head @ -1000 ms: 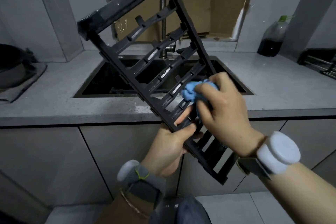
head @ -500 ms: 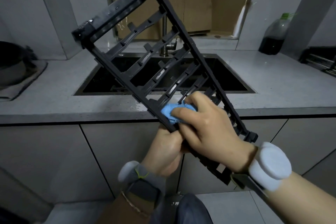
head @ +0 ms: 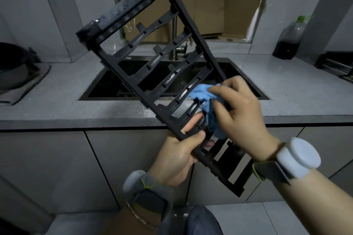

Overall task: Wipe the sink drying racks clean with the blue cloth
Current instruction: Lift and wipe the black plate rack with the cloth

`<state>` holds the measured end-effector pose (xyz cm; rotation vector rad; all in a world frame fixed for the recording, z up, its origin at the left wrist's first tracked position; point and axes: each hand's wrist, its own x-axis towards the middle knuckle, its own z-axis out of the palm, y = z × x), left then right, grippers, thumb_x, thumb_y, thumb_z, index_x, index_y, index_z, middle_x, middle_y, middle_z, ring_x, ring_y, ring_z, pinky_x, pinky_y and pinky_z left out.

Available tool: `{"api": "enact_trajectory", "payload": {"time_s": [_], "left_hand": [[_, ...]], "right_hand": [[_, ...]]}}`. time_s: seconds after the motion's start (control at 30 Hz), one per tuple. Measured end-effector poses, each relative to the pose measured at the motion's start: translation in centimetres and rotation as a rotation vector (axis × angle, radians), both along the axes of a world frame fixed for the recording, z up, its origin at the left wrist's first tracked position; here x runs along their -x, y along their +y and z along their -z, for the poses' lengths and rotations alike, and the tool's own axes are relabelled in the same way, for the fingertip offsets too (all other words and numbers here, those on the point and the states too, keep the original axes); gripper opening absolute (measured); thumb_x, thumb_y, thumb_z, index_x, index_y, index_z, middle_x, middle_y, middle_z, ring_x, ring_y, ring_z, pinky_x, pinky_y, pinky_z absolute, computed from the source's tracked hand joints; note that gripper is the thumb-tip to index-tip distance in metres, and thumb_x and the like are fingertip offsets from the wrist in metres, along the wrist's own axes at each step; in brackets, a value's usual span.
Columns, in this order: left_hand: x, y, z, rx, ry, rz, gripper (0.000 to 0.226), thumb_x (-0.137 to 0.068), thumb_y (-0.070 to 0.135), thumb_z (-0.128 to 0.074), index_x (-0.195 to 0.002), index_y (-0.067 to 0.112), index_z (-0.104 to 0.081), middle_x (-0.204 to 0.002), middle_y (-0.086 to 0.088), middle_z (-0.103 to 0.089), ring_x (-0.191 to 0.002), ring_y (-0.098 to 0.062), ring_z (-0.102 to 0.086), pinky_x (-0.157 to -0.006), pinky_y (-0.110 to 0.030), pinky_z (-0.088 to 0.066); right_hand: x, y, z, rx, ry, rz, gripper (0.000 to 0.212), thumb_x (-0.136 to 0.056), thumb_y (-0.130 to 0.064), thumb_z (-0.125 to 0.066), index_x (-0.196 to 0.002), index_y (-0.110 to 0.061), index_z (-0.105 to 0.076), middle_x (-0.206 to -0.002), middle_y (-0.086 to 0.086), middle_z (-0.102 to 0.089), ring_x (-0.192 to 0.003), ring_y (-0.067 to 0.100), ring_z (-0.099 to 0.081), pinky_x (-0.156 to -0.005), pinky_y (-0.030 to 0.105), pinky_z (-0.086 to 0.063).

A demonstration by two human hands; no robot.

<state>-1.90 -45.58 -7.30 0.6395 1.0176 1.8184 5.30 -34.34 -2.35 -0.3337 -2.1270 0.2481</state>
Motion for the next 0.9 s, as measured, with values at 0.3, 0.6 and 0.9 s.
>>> {"api": "enact_trajectory", "payload": {"time_s": [0.3,0.6,0.9], "left_hand": [[-0.2,0.1,0.6,0.041,0.039,-0.013,0.039,-0.092,-0.002,-0.05,-0.092,0.029,-0.073,-0.094,-0.001,-0.072,-0.084,-0.021,-0.065,-0.087,-0.049,-0.05],[0.1,-1.4,1.3,0.04,0.181,-0.156,0.032,-0.092,-0.015,-0.041,-0.122,-0.009,-0.049,-0.083,0.008,-0.054,-0.066,0.01,-0.06,-0.06,-0.007,-0.047],[-0.3,-0.3,0.2,-0.062,0.036,-0.052,0.027,-0.082,-0.005,-0.058,-0.087,0.017,-0.074,-0.09,-0.007,-0.072,-0.084,-0.018,-0.069,-0.07,-0.037,-0.058]], "right_hand": [[2.0,-2.5,-1.5,-0.022,-0.006,0.0,0.031,-0.08,-0.021,-0.043,-0.096,-0.007,-0.066,-0.093,0.008,-0.051,-0.083,0.02,-0.053,-0.064,0.035,-0.049],[2.2,-5.8,0.8,-0.251,-0.227,-0.16,0.029,-0.077,-0.017,-0.044,-0.092,-0.008,-0.067,-0.091,0.013,-0.055,-0.076,0.03,-0.052,-0.052,0.026,-0.038],[1.3,-3.4,-0.5,-0.238,-0.105,-0.064,0.03,-0.078,-0.017,-0.045,-0.095,-0.009,-0.069,-0.084,0.014,-0.051,-0.07,0.03,-0.051,-0.049,0.031,-0.042]]}}
